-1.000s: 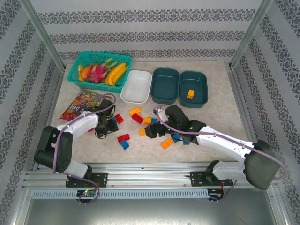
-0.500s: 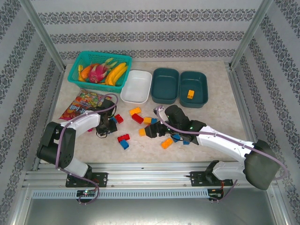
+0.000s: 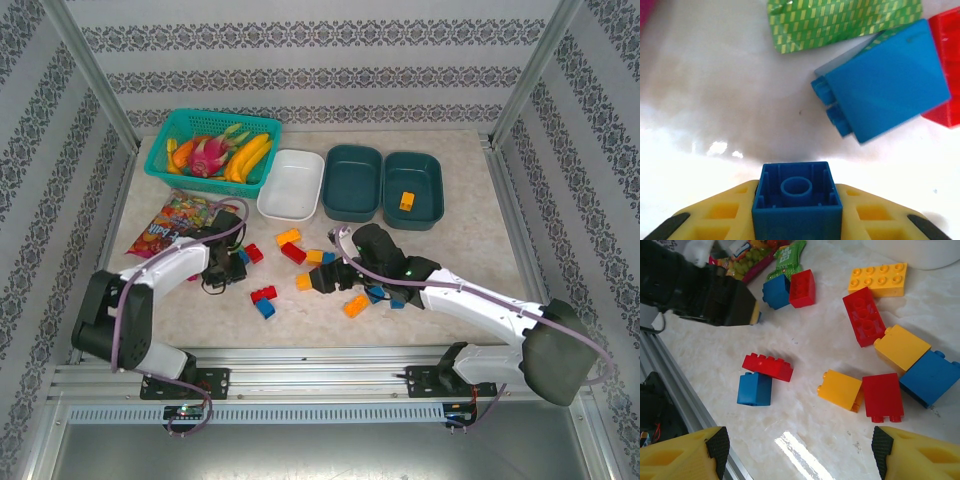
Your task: Sort the legos into containers by color
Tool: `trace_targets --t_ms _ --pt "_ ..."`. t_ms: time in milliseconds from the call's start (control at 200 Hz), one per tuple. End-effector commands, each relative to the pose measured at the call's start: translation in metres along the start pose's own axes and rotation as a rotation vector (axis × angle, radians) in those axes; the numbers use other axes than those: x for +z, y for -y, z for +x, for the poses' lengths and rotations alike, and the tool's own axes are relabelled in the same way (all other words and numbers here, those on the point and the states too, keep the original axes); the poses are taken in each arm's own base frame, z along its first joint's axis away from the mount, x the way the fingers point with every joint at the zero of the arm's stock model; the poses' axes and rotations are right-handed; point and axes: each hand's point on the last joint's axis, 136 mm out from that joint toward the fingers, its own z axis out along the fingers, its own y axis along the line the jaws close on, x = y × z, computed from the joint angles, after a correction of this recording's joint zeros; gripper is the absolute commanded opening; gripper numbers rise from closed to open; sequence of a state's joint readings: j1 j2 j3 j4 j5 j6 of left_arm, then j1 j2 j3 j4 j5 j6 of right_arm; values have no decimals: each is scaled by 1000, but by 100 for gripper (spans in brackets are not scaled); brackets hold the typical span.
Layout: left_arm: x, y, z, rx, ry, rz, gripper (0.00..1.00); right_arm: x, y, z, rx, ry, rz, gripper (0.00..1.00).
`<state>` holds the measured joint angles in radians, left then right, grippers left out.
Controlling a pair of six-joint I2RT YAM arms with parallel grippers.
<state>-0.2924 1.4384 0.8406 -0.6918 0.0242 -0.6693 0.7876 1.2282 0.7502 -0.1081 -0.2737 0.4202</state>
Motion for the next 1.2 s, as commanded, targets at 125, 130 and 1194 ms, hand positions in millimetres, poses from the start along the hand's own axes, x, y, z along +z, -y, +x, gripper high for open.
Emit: trace_targets --t_ms 125,130,1194 --pt "-75 13 -24 14 85 77 30 -33 -9 -73 30 219 28 78" --pt "-76 14 -25 16 85 79 30 -33 -8 -75 32 223 32 78" --pt "43 220 -186 257 61 113 34 -60 133 -120 538 356 328 77"
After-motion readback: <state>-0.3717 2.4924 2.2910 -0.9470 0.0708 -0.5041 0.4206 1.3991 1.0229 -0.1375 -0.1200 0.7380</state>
